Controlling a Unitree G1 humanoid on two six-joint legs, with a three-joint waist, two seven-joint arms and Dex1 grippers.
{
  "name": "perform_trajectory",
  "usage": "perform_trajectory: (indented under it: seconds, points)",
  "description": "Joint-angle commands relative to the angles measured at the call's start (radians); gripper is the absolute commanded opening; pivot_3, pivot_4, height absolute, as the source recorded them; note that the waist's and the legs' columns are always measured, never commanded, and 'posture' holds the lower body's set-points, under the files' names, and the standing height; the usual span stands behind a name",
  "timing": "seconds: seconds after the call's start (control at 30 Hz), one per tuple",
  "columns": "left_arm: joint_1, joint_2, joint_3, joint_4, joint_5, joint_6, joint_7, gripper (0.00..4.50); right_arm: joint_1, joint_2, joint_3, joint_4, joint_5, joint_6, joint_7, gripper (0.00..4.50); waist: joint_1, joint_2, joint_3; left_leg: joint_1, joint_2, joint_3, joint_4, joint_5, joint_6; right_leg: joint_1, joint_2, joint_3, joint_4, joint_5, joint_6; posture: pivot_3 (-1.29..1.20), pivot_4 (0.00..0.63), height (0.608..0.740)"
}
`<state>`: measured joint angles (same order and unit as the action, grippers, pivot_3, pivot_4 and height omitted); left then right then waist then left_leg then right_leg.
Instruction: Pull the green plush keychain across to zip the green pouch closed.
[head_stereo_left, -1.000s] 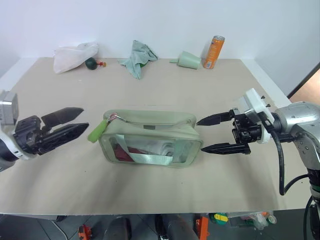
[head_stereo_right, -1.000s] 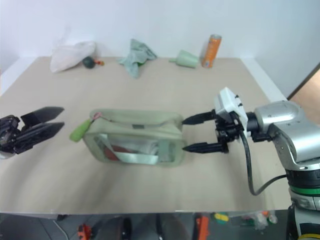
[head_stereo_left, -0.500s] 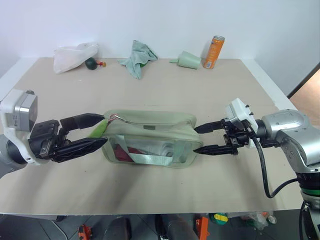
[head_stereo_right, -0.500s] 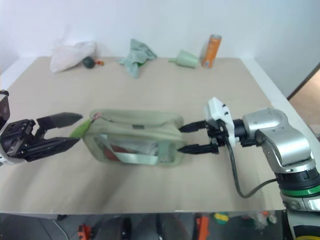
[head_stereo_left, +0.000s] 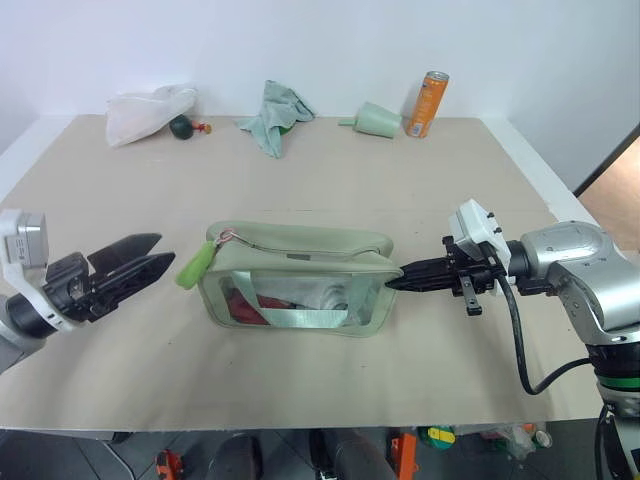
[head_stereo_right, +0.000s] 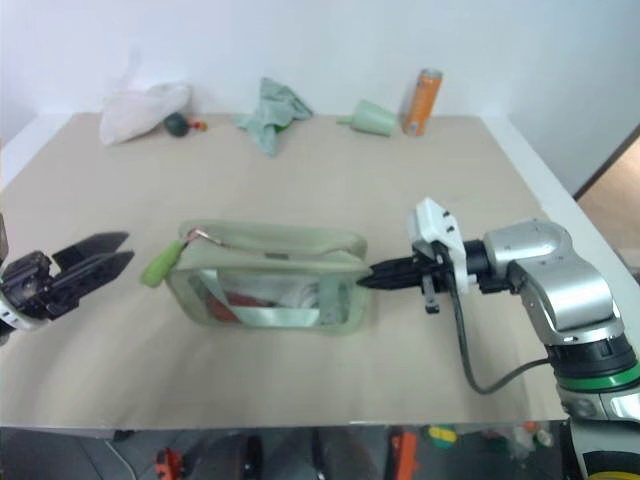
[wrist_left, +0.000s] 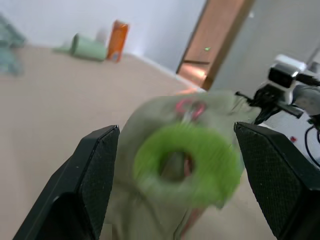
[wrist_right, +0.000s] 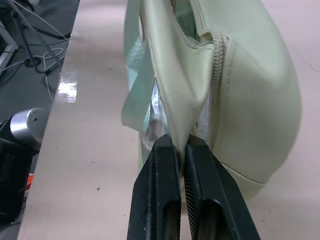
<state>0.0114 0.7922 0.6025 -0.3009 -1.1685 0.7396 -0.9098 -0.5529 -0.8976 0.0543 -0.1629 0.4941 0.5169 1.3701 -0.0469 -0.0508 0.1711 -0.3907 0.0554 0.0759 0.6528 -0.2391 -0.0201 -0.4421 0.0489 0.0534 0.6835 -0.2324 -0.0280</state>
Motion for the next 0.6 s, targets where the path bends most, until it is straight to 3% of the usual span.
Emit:
perform_trajectory:
  seconds: [0.03,0.17,0.3,0.6]
  points:
    - [0.014,0.006,0.042,-0.027,-0.019,-0.005,-0.012,3.81,0.0,0.003,0.013,-0.007,-0.015,-0.018,0.0,0.02,0.0,0.0,0.0,0.0,0.0,0.0,0.0,0.0,0.0,0.0,0.0,0.0,0.0,0.0,0.0,0.0,0.15,0.74]
    - [0.027,-0.003,0.04,-0.047,-0.032,-0.004,-0.011,3.81,-0.002,0.006,0.023,-0.002,-0.024,-0.025,0.002,0.02,-0.002,0.0,0.0,0.001,0.001,0.001,0.0,0.0,0.0,0.0,0.0,0.0,0.0,0.001,0.001,0.0,0.15,0.74]
    - [-0.012,-0.013,0.08,-0.037,-0.134,0.01,0.032,3.81,-0.006,0.006,0.035,0.002,-0.034,-0.033,0.006,0.02,-0.001,-0.001,-0.001,0.001,0.002,0.001,0.0,0.0,0.0,0.0,0.001,-0.001,0.0,0.001,0.001,0.0,0.15,0.74]
    - [0.056,-0.001,-0.044,-0.103,-0.002,-0.004,-0.031,3.81,-0.012,0.014,0.043,0.012,-0.048,-0.043,0.003,0.02,-0.001,-0.001,-0.001,0.002,0.002,0.001,0.0,0.0,0.0,0.0,0.002,0.0,0.0,0.001,0.0,0.0,0.15,0.74]
